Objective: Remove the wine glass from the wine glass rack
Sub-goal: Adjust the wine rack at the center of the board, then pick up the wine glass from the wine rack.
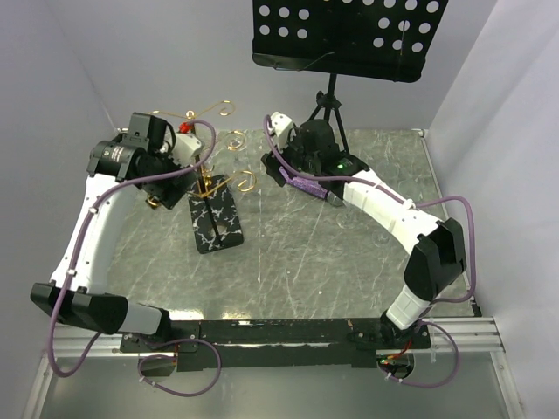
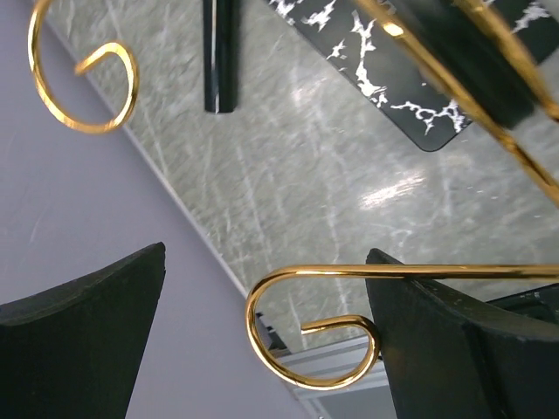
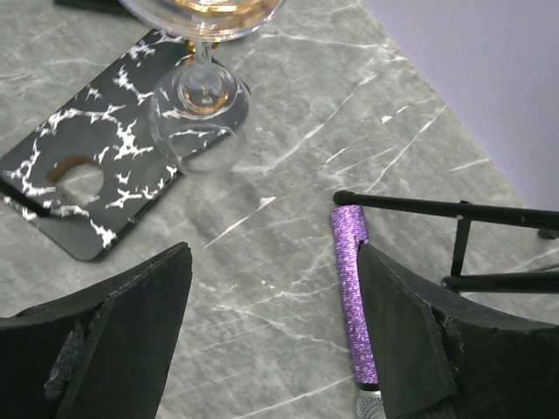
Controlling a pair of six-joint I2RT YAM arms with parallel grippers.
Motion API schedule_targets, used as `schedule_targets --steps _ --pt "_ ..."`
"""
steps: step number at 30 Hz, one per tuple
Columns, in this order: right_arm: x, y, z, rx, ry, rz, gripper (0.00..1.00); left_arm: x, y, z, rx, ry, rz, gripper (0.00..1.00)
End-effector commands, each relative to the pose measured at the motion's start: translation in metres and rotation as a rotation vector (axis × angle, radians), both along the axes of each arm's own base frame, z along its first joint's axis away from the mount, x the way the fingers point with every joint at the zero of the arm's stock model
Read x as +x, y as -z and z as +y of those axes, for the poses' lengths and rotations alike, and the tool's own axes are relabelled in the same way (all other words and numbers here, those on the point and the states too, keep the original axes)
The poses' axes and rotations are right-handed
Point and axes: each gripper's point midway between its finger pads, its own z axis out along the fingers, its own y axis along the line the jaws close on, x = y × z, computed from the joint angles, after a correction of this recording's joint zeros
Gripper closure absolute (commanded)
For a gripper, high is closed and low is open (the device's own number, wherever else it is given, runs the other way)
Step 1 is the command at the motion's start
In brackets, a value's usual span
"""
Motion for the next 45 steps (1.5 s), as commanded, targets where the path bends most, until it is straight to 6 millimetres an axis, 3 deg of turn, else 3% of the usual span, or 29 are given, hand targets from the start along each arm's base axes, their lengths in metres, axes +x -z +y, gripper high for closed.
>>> schedule_targets --steps 1,6,13,25,35,45 --pt "-0.02 -0.029 0.002 0.075 -0.048 -0.021 0.14 0.035 -0.03 0.027 0.026 -0.086 -0.149 0.0" --pt "-0.045 -0.029 0.013 0.113 -0.173 0.015 0.01 0.048 -0.033 0.045 0.011 -0.149 -0.169 0.0" --pt "-0.061 -0.033 0.022 0.172 -0.282 0.017 0.0 0.036 -0.021 0.026 -0.082 -0.075 -0.109 0.0" --pt "-0.044 -0.032 0.052 0.391 -0.381 0.003 0.21 -0.022 0.02 0.04 -0.017 -0.111 0.017 0.0" --pt "-0.035 -0.022 0.08 0.475 -0.551 -0.171 0.33 -0.046 -0.012 0.027 -0.144 -0.13 -0.121 0.0" --pt "-0.013 -0.013 0.108 0.528 -0.554 -0.21 0.46 -0.046 -0.03 0.03 -0.147 -0.186 -0.119 0.0"
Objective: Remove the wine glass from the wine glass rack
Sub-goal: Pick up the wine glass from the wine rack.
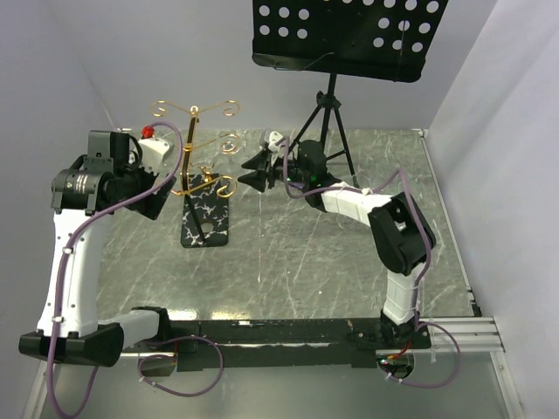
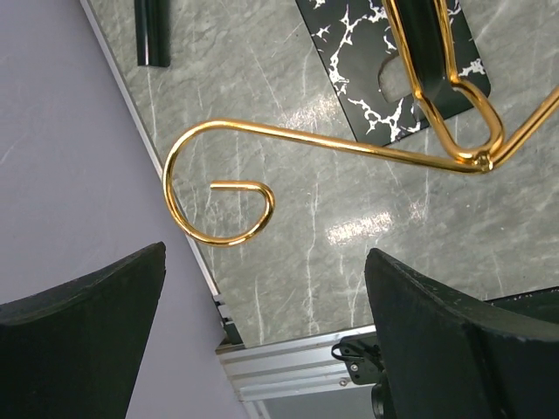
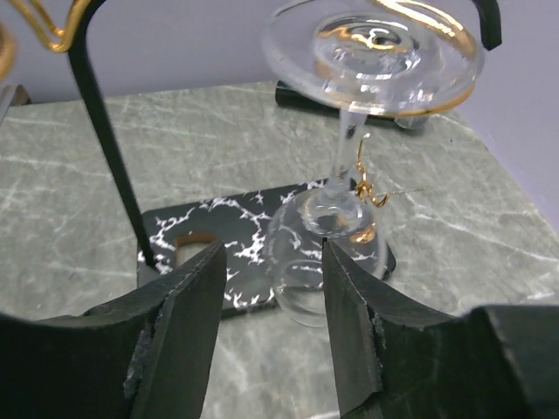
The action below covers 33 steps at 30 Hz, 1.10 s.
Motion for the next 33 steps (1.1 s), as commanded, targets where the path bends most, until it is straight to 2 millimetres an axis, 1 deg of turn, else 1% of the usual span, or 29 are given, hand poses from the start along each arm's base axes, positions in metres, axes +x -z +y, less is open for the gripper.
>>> schedule_targets --steps 1,4,8,10,14,16,21,24,28,31,33 --pt "0.006 -0.043 0.019 0.119 -0.02 -0.126 0.46 -0.004 -0.011 -0.001 -0.013 -0.017 -0.008 0.0" --pt "0.008 -0.04 0.03 0.13 -0.022 -0.122 0.46 -0.004 -0.013 0.001 -0.009 -0.029 -0.009 0.0" --pt "0.015 -0.033 0.044 0.129 -0.006 -0.111 0.46 -0.002 -0.012 -0.002 -0.026 -0.031 0.018 0.0" --pt "0.022 -0.032 0.048 0.132 0.021 -0.102 0.47 0.0 -0.016 -0.004 -0.042 -0.038 0.01 0.0" --pt "0.035 -0.026 0.053 0.138 0.06 -0.077 0.51 0.004 -0.023 -0.004 -0.046 -0.043 -0.009 0.0" --pt "0.04 -0.023 0.053 0.138 0.077 -0.076 0.52 0.004 -0.023 -0.005 -0.049 -0.045 -0.007 0.0" --pt "0.041 -0.018 0.049 0.135 0.102 -0.073 0.54 0.007 -0.021 -0.005 -0.054 -0.049 0.001 0.0" --pt "0.039 -0.02 0.043 0.132 0.116 -0.078 0.55 0.01 -0.021 -0.006 -0.055 -0.043 0.004 0.0" --pt "0.038 -0.027 0.036 0.136 0.128 -0.105 0.55 0.013 -0.018 -0.009 -0.065 -0.036 0.016 0.0" --pt "0.04 -0.028 0.034 0.126 0.147 -0.126 0.55 0.013 -0.016 -0.011 -0.075 -0.034 0.025 0.0" --pt "0.044 -0.028 0.032 0.124 0.165 -0.142 0.55 0.013 -0.018 -0.01 -0.071 -0.035 0.018 0.0"
